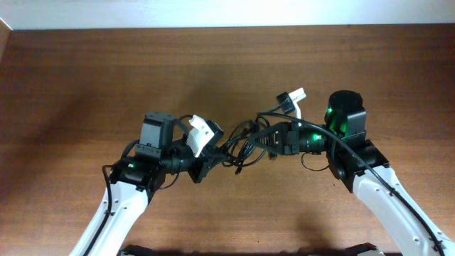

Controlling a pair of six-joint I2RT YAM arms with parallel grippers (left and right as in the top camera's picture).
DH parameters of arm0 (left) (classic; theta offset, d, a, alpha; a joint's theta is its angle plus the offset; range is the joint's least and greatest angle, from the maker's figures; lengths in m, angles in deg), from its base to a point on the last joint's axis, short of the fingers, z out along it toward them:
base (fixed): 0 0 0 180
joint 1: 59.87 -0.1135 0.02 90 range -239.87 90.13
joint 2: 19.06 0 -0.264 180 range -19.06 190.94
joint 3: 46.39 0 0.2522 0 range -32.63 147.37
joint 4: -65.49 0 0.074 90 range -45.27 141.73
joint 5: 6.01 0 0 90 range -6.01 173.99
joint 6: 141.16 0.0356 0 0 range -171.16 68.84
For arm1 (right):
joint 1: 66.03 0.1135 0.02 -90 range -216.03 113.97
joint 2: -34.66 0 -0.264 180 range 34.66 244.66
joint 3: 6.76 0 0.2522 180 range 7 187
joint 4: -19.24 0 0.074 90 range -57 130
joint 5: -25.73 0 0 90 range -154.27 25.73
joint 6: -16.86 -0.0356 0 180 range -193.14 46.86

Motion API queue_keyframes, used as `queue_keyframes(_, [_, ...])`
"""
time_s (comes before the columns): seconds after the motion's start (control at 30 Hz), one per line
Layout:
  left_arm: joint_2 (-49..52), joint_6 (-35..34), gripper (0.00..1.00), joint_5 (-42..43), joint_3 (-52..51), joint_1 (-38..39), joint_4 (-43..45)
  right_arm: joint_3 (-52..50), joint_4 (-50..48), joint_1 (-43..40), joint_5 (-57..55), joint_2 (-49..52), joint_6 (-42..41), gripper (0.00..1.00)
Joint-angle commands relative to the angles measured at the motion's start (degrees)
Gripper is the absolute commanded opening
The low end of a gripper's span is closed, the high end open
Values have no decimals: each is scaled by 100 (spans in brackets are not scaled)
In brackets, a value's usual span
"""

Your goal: Untangle cables

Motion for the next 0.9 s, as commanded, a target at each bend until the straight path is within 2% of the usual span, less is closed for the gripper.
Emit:
queue_keyframes(0.0, [24,-39,2,160,17,-2,118,22,-46,37,319,-2,107,4])
queue_keyframes(0.1, [26,-37,0,140,17,-2,144,22,-46,37,468,-2,107,4])
queue_keyframes(0.17, [26,-114,0,-223,17,-7,140,22,-46,37,579,-2,107,4])
queue_keyframes(0.3, [31,-1104,0,-1565,17,-7,131,22,-46,37,769,-2,107,4])
queue_keyframes(0.4, [31,-1580,0,-2208,17,-7,52,22,-48,37,833,-2,107,4])
queue_keyframes(0.57, [31,-1753,0,-2857,17,-9,-153,22,-46,35,1259,-2,107,4])
queue_keyframes(0.67, [31,-2092,0,-3510,17,-17,-402,22,-44,35,1725,-2,105,4])
queue_keyframes(0.87, [31,-2127,0,-4063,17,-20,-400,22,-44,35,1725,-2,85,5])
